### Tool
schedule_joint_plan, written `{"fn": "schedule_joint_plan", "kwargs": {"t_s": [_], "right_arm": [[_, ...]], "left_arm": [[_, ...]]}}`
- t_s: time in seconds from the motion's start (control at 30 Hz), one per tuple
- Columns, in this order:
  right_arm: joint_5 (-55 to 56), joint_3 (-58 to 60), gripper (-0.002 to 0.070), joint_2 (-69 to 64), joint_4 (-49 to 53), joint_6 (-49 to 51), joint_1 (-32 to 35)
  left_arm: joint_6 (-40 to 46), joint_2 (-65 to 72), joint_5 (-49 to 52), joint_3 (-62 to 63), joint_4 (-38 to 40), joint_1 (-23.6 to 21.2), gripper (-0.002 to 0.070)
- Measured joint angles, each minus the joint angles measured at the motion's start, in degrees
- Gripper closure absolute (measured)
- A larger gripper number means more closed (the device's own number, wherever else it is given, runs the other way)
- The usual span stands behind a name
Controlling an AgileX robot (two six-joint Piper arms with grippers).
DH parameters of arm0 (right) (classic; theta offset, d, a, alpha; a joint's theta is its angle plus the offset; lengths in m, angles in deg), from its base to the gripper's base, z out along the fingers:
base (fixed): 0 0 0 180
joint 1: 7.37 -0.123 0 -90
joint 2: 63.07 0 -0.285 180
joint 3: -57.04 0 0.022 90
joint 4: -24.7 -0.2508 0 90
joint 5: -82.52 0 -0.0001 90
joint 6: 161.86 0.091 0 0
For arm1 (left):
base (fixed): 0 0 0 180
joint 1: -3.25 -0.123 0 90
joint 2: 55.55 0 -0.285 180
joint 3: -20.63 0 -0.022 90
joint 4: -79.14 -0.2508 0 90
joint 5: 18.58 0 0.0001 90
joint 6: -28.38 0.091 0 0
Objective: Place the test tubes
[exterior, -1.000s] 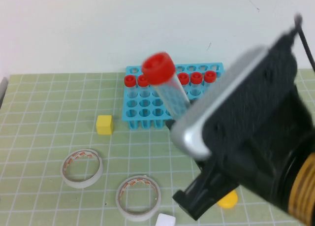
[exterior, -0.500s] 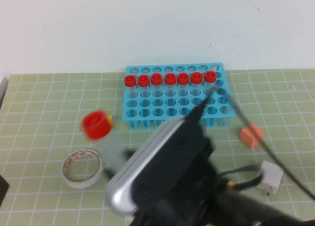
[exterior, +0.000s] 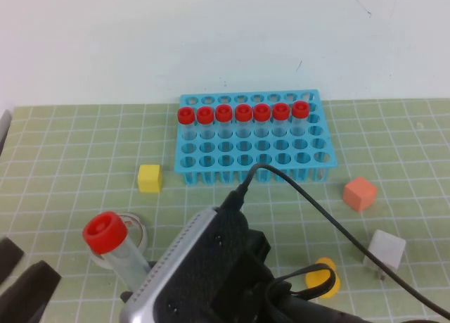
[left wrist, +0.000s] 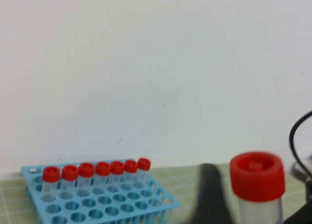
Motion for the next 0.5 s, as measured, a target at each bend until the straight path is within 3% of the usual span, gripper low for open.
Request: {"fn": "schedule_joint_plan", "kwargs": {"t_s": [0.07, 0.13, 0.5], "right_arm": [[0.00, 0.00, 0.0444, -0.24, 0.00, 0.14, 0.00], [0.26, -0.20, 0.0444, -0.50, 0.00, 0.01, 0.00], [5.31, -6.02, 0.0444, -3.32, 0.47, -5.89, 0.00]], "left_arm": [[0.89, 0.00, 0.00, 0.00, 1.74, 0.00, 0.0218], [1.12, 0.00, 0.30, 0.00, 2.39, 0.00, 0.0165], [1.48, 0.00, 1.16, 0.00, 3.02, 0.00, 0.0134]]}}
